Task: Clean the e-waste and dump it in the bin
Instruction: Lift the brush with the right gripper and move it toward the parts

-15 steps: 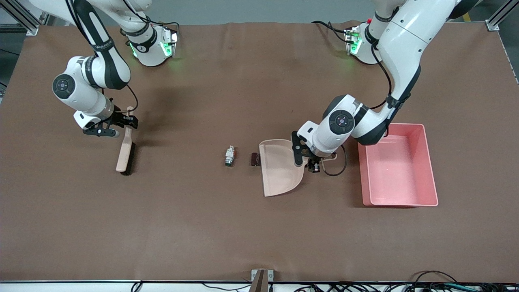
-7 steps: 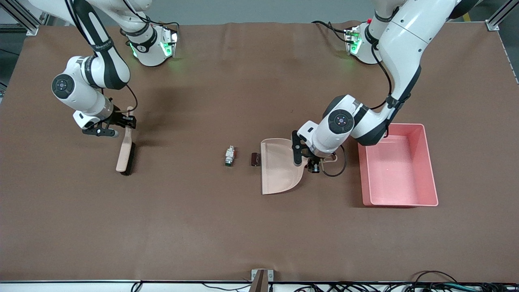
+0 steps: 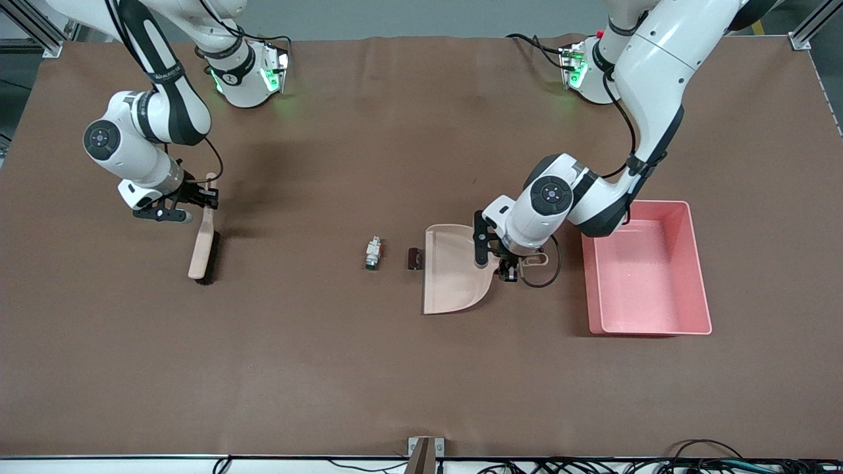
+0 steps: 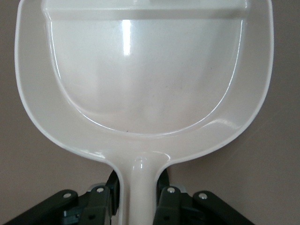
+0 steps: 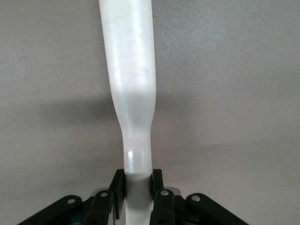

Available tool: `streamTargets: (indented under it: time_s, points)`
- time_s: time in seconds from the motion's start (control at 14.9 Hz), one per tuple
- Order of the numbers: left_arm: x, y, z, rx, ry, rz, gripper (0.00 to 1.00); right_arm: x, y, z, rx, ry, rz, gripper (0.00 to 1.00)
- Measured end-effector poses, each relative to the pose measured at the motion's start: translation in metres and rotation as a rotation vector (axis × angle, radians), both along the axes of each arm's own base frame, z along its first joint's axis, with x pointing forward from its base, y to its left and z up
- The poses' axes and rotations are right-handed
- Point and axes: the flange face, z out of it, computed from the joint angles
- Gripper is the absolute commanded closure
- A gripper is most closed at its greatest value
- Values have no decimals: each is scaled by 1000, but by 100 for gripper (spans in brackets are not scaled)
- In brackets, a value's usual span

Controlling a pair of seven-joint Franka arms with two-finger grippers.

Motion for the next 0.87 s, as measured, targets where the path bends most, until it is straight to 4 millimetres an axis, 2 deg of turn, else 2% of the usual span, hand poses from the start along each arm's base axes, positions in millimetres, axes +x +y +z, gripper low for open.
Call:
streamTargets:
  time_s: [0.13,0.6,0.74,0.87]
  points:
    - [-3,-4,-1,0,1,-8,82,0,-2,0,0,0,-4,100]
    - [-8,-10,-2,20,22,-21,82,12,-1,10,-2,-24,-1,100]
    - [-9,-10,-2,28,30,-23,82,15,9,12,4,-29,13,100]
    - [-9,-10,-3,30,32,-23,82,18,34,14,46,-33,2,100]
